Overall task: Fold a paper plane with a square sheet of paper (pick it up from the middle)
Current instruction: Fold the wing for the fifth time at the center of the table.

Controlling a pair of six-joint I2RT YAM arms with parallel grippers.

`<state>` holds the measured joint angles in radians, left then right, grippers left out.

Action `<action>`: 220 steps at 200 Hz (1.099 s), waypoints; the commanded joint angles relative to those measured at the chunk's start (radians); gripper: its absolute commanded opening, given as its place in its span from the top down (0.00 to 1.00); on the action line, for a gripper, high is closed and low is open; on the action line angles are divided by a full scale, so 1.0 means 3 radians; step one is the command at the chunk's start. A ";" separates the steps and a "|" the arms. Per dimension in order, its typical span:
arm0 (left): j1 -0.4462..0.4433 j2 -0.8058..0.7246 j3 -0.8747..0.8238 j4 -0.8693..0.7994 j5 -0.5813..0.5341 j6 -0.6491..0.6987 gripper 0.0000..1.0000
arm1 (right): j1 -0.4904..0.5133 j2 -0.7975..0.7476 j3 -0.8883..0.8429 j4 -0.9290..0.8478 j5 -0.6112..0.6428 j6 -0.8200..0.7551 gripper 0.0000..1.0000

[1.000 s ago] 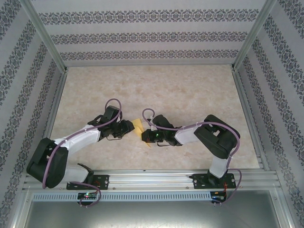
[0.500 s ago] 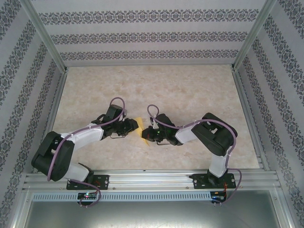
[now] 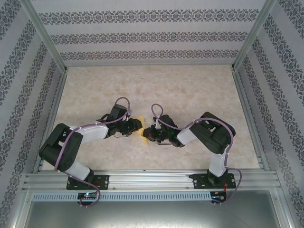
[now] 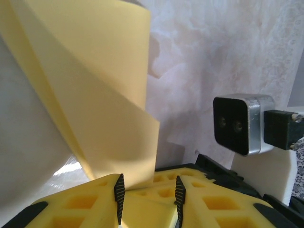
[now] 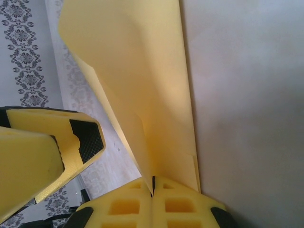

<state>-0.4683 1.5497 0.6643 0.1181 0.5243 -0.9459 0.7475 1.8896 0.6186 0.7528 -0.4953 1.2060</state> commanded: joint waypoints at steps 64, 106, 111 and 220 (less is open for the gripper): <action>-0.0048 0.0425 0.0214 0.0288 0.0082 0.0181 0.63 | -0.0053 0.0134 -0.0113 -0.0214 0.0137 0.0080 1.00; -0.0045 0.0626 0.0274 0.0107 0.0001 0.0213 0.65 | -0.0054 0.0080 -0.0116 -0.0270 0.0150 0.0057 1.00; -0.0046 0.0639 0.0280 0.0064 -0.0023 0.0215 0.65 | -0.0053 0.0069 -0.0119 -0.0279 0.0143 0.0049 0.98; -0.0045 0.0710 0.0333 -0.0272 -0.0147 0.0236 0.68 | -0.0001 -0.0324 -0.0097 -0.1049 0.0166 -0.0303 0.87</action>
<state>-0.4725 1.7359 0.7681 0.1276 0.5461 -0.9031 0.7422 1.7950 0.6044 0.5774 -0.4706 1.1683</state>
